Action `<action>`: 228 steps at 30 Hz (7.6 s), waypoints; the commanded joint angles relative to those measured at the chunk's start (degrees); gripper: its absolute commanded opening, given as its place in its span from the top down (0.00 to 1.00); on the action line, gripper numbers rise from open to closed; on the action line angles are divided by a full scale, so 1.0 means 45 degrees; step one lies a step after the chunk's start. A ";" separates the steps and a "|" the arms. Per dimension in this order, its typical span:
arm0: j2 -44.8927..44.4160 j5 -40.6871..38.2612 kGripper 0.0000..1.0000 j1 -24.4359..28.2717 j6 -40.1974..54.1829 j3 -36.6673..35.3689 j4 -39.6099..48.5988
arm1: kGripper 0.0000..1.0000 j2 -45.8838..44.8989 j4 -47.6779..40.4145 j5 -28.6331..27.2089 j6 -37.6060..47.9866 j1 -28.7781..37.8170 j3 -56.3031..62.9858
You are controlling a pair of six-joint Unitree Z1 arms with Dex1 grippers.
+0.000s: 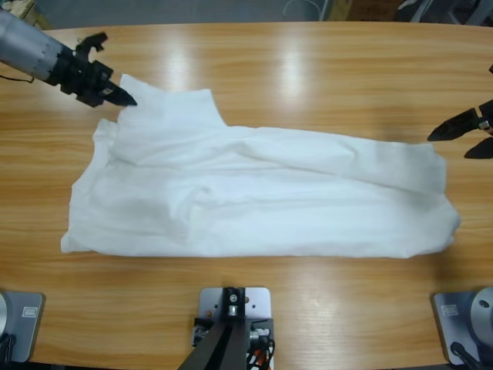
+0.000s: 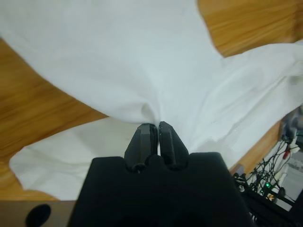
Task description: Fold clothes
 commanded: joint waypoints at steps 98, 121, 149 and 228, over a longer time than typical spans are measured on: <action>-0.4705 -0.0131 1.00 -0.1132 -0.1947 0.4390 0.1925 | 0.04 0.3555 -0.1871 -0.0556 0.1822 0.0531 0.0019; -0.5076 -0.0127 1.00 -0.0992 -0.1919 0.4187 0.1925 | 1.00 0.2446 -0.0980 -0.0712 0.1450 0.0555 0.0140; -0.5830 -0.0151 1.00 -0.0960 -0.1798 0.4511 0.2277 | 0.16 -0.0472 0.0836 -0.1145 0.1294 0.0547 -0.0173; -0.4627 -0.0537 1.00 -0.1191 -0.1123 0.4422 0.2277 | 0.13 0.3383 -0.2171 -0.0704 0.1607 0.2461 0.0769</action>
